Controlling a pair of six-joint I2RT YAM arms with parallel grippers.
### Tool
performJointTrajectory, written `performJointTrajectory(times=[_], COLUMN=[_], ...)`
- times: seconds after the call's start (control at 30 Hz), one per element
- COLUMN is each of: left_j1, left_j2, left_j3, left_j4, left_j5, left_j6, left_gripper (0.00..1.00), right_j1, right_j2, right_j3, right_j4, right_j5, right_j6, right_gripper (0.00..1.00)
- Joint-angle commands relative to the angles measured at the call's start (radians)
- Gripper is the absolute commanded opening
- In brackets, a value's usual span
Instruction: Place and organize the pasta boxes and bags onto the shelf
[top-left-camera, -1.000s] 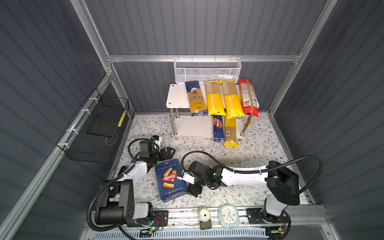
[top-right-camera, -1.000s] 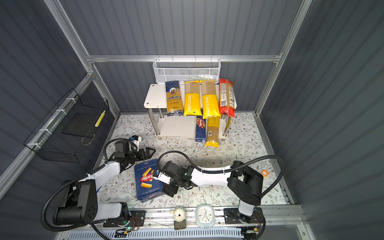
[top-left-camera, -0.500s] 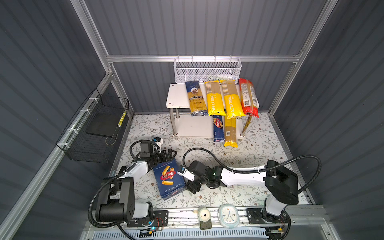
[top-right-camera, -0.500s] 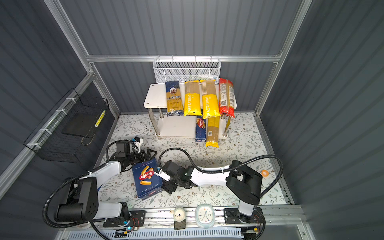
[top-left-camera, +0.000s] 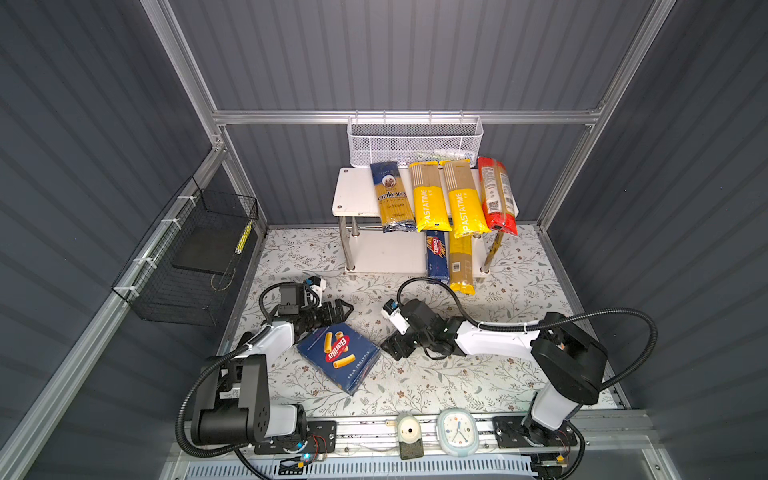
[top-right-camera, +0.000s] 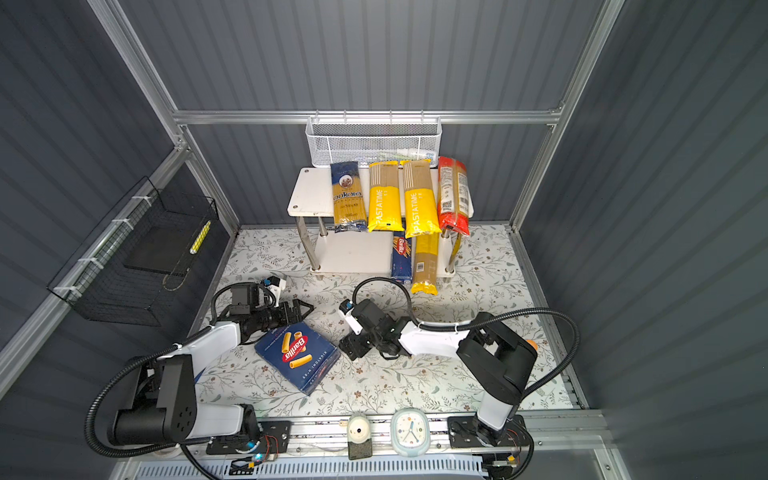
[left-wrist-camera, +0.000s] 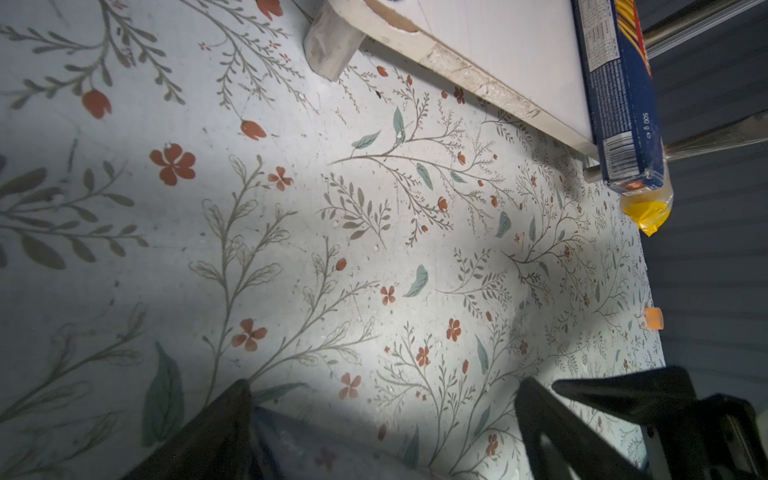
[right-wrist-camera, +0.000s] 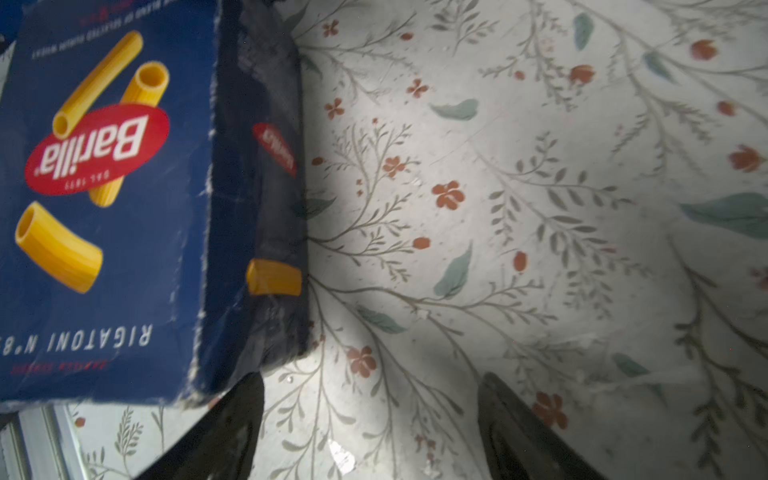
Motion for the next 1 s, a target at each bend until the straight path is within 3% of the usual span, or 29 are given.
performJointTrajectory(times=[0.0, 0.2, 0.33, 0.5, 0.67, 0.97], left_j1=[0.002, 0.003, 0.008, 0.008, 0.008, 0.008], left_j2=[-0.054, -0.100, -0.129, -0.112, -0.120, -0.161], left_j3=[0.016, 0.075, 0.080, 0.072, 0.037, -0.006], left_j4=[-0.069, -0.207, -0.219, -0.227, -0.219, -0.223], left_j5=[-0.045, -0.279, -0.314, -0.273, -0.191, -0.057], left_j6=[-0.010, 0.012, -0.006, -0.011, -0.023, -0.045], left_gripper=[1.00, 1.00, 0.99, 1.00, 0.99, 1.00], right_j1=[0.007, 0.005, 0.007, 0.028, 0.068, 0.076], right_j2=[-0.031, -0.068, -0.100, -0.085, -0.029, 0.056], right_j3=[0.002, -0.007, -0.030, -0.038, -0.003, 0.062], right_j4=[0.050, -0.023, -0.058, -0.062, -0.068, -0.032], right_j5=[-0.024, -0.054, -0.113, -0.180, -0.168, -0.086], right_j6=[0.034, -0.071, -0.132, -0.178, -0.201, -0.138], right_gripper=[0.82, 0.83, 0.83, 0.83, 0.83, 0.84])
